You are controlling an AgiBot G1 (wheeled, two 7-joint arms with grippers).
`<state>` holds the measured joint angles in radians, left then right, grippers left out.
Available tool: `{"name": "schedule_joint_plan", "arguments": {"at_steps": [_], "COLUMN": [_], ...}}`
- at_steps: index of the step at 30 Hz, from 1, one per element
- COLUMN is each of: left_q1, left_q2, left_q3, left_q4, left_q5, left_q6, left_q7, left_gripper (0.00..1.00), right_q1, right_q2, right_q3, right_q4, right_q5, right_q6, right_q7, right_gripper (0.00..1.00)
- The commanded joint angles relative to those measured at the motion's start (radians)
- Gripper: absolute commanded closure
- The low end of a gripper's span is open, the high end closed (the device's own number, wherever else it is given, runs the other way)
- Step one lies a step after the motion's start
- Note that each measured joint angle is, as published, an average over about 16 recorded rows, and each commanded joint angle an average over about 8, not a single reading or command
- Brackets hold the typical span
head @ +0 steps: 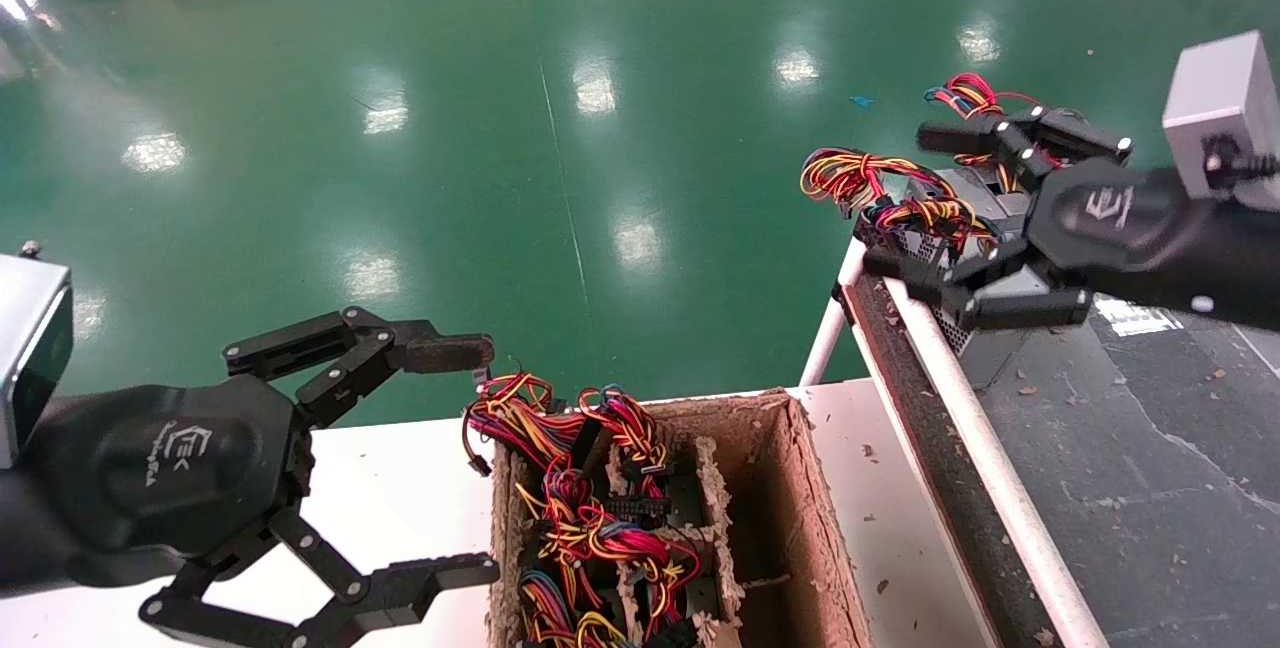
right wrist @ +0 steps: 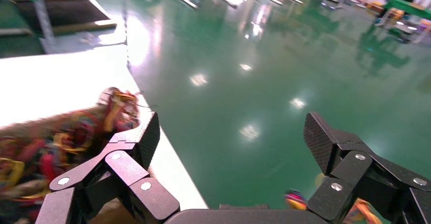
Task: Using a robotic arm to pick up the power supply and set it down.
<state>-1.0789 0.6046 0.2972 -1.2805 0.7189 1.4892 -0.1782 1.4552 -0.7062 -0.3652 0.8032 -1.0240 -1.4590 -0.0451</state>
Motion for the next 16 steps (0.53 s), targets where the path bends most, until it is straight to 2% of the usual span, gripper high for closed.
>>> {"name": "schedule_joint_plan", "arguments": {"at_steps": [1, 13, 16], "left_q1": [0.000, 0.000, 0.000], "left_q2": [0.000, 0.000, 0.000], "left_q3": [0.000, 0.001, 0.001], "left_q4": [0.000, 0.000, 0.000], "left_q5": [0.000, -0.001, -0.001], "left_q6": [0.000, 0.000, 0.000], "left_q7": [0.000, 0.000, 0.000], "left_gripper": [0.00, 0.00, 0.00], "right_q1": [-0.033, -0.233, -0.258], "right_q2": [0.008, 0.058, 0.065], "right_q3": [0.007, 0.052, 0.058], "right_q4": [0.042, 0.295, 0.326], "right_q5": [0.026, 0.180, 0.199], "right_q6": [-0.003, -0.023, -0.025], "right_q7": [0.020, 0.143, 0.158], "right_gripper": [0.00, 0.00, 0.00]}}
